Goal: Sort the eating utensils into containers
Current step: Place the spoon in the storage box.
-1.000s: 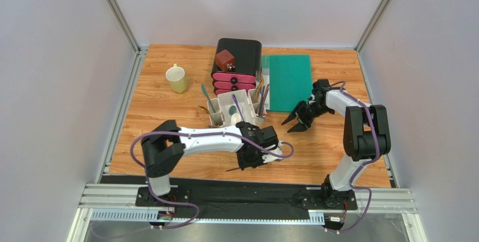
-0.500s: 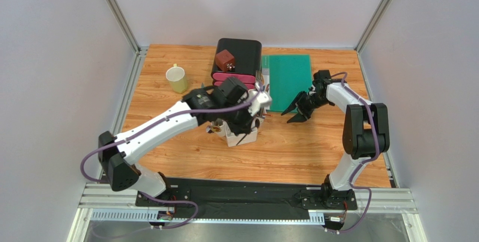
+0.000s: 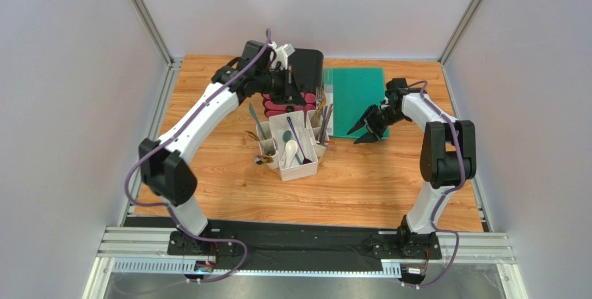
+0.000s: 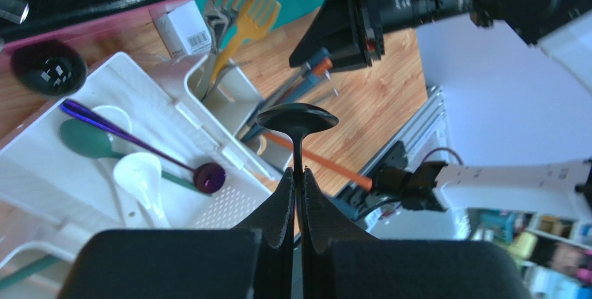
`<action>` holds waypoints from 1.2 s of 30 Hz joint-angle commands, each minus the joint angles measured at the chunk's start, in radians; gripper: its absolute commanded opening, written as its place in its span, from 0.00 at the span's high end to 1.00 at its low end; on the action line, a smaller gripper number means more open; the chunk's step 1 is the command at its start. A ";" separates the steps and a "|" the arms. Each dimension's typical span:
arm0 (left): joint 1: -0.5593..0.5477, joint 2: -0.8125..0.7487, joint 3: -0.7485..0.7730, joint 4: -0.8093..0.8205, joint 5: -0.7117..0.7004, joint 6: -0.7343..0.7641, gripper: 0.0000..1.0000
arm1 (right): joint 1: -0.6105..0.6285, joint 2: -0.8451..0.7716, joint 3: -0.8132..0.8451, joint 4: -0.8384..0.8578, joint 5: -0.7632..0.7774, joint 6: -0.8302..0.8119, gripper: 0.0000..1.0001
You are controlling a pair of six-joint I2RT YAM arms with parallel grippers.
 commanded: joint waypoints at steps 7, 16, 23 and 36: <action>-0.005 0.131 0.027 -0.188 -0.109 -0.219 1.00 | -0.011 0.044 0.068 -0.016 -0.033 -0.014 0.56; -0.003 0.117 -0.071 -0.297 -0.232 -0.140 1.00 | -0.014 0.075 0.074 -0.013 -0.038 -0.017 0.55; -0.003 0.137 -0.071 -0.351 -0.301 -0.087 1.00 | -0.015 0.089 0.091 -0.015 -0.041 -0.011 0.56; -0.003 0.237 -0.067 -0.350 -0.305 -0.057 1.00 | -0.015 0.092 0.097 -0.013 -0.036 0.000 0.55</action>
